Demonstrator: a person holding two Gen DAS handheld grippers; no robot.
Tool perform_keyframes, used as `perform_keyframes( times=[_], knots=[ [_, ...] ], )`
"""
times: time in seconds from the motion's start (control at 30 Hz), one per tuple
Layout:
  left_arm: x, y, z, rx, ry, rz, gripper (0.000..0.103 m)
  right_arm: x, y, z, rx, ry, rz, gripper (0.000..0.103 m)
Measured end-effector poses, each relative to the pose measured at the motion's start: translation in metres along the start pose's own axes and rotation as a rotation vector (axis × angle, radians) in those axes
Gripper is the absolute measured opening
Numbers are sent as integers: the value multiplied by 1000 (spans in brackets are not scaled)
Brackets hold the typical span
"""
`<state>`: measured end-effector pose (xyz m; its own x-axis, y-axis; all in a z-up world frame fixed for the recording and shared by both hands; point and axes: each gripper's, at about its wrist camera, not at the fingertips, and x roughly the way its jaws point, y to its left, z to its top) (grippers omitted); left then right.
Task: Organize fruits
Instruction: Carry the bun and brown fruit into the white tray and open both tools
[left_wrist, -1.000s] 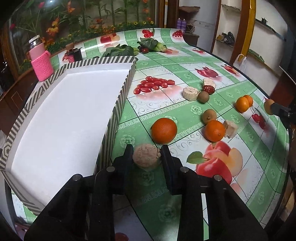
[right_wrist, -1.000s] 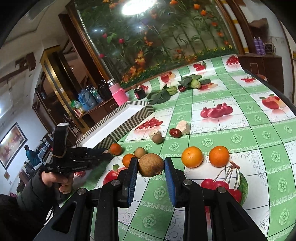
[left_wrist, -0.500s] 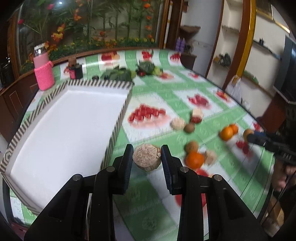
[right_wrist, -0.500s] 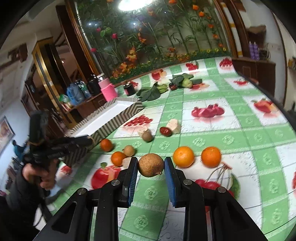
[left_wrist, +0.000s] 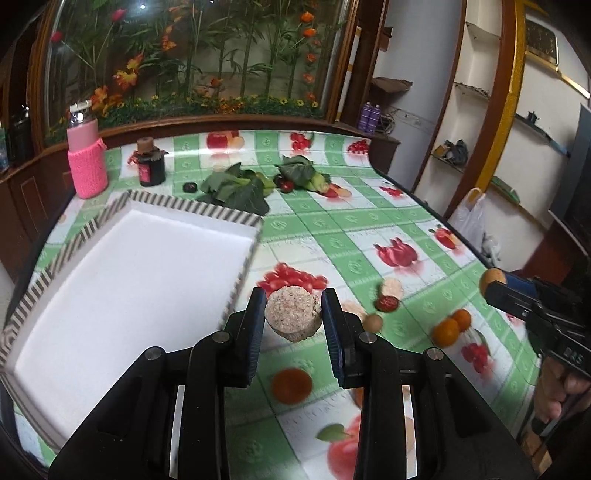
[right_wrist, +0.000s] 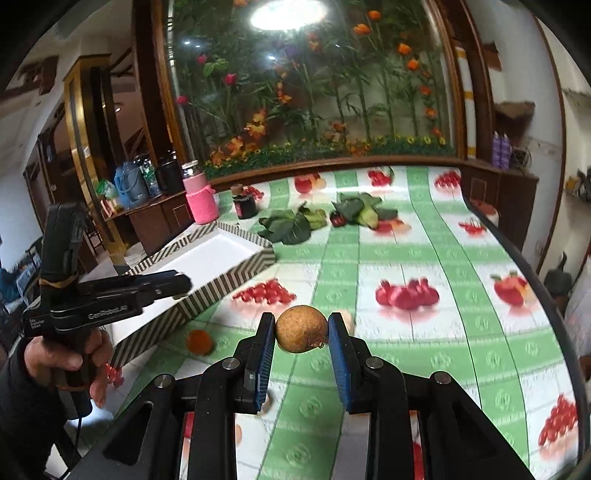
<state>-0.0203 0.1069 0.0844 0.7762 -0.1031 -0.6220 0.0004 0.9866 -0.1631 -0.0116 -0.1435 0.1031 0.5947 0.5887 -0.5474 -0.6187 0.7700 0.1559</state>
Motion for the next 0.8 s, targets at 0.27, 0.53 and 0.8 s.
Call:
perform_keyframes(
  times=[0.27, 0.53, 0.8],
  knots=[
    [4, 36, 9, -62, -22, 61, 30, 21, 39, 23, -126, -18, -5, 28],
    [6, 80, 8, -151, -17, 153, 30, 66, 58, 43, -94, 27, 12, 28],
    [-1, 126, 2, -243, 8, 291, 30, 108, 96, 55, -135, 34, 38, 28]
  ],
)
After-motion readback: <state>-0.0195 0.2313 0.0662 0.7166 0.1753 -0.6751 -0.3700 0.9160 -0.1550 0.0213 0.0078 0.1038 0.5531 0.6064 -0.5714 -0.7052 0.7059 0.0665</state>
